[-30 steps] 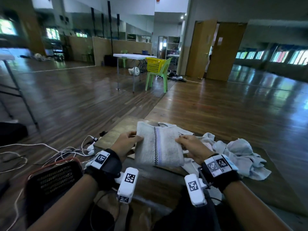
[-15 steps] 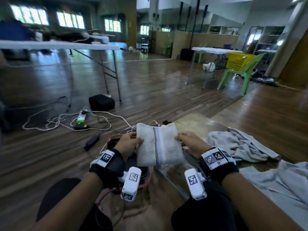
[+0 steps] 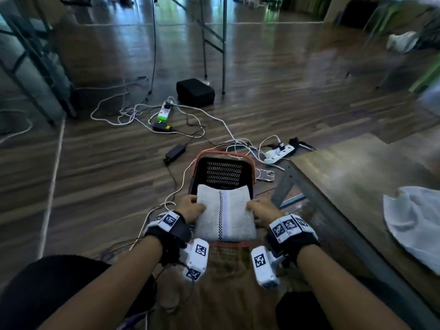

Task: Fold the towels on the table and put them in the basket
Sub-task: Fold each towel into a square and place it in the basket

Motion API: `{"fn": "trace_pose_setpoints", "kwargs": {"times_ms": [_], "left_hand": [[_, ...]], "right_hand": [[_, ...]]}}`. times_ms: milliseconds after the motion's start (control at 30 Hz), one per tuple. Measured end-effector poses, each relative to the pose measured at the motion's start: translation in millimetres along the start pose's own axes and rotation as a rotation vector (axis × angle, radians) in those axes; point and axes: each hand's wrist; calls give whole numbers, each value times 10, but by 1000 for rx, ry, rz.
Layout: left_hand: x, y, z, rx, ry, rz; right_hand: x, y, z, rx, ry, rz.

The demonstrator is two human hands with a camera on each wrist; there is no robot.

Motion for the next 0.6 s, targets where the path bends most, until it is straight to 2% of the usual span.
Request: {"fn": "trace_pose_setpoints", "kwargs": {"times_ms": [67,300,500,600], "left_hand": [[-58,270,183,45,70,24],[-315,1486,713,124,337,26],[-615,2442,1216,179,316,-19],[-735,2784,1465,203,302,3]], "right_hand": [[-113,455,-6,-37,-38,-7],[-297,1533,387,-115,-112,-83],[-441,2569,627,-130,-92,-113],[-495,2992,634,-164,-87,-138]]}}
Point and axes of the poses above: each hand's wrist, its own y-axis towards the middle knuckle, its own x-axis out of the back of the hand, z = x × y, and after that the axes turned 15 degrees about -x, right-handed
